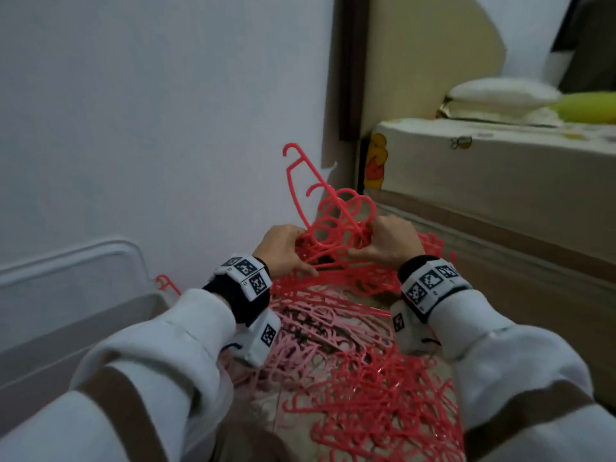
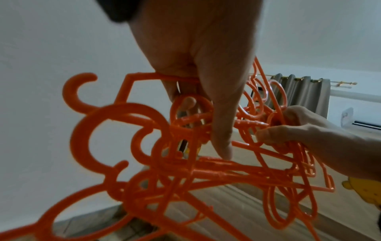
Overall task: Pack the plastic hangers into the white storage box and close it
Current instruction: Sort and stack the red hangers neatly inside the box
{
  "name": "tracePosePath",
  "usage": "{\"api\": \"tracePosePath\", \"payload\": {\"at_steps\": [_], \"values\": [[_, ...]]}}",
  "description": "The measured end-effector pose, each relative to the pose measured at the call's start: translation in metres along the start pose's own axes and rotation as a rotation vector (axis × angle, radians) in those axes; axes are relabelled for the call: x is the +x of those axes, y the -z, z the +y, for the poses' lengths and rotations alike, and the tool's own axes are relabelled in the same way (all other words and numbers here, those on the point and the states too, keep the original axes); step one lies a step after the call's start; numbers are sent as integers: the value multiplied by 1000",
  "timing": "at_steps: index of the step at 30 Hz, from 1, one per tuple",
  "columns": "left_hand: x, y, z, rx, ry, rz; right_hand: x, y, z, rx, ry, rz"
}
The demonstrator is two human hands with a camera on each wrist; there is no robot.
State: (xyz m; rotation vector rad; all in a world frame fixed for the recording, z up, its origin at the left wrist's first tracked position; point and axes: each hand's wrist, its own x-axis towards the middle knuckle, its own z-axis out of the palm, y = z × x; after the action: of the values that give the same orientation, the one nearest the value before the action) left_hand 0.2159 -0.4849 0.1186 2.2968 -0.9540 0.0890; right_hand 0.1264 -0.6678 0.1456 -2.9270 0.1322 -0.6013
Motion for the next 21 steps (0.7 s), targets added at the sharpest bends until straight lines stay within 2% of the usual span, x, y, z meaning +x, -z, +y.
{"api": "tracePosePath", "payload": {"at_steps": [5, 12, 21], "values": [[-12, 69, 7, 16, -22, 160, 26, 37, -50, -60, 115, 122], [-41, 161, 3, -40, 39, 387, 59, 91, -136, -128, 298, 286], [-120, 249, -32, 60, 138, 573, 83, 105, -259, -84, 534, 304]]}}
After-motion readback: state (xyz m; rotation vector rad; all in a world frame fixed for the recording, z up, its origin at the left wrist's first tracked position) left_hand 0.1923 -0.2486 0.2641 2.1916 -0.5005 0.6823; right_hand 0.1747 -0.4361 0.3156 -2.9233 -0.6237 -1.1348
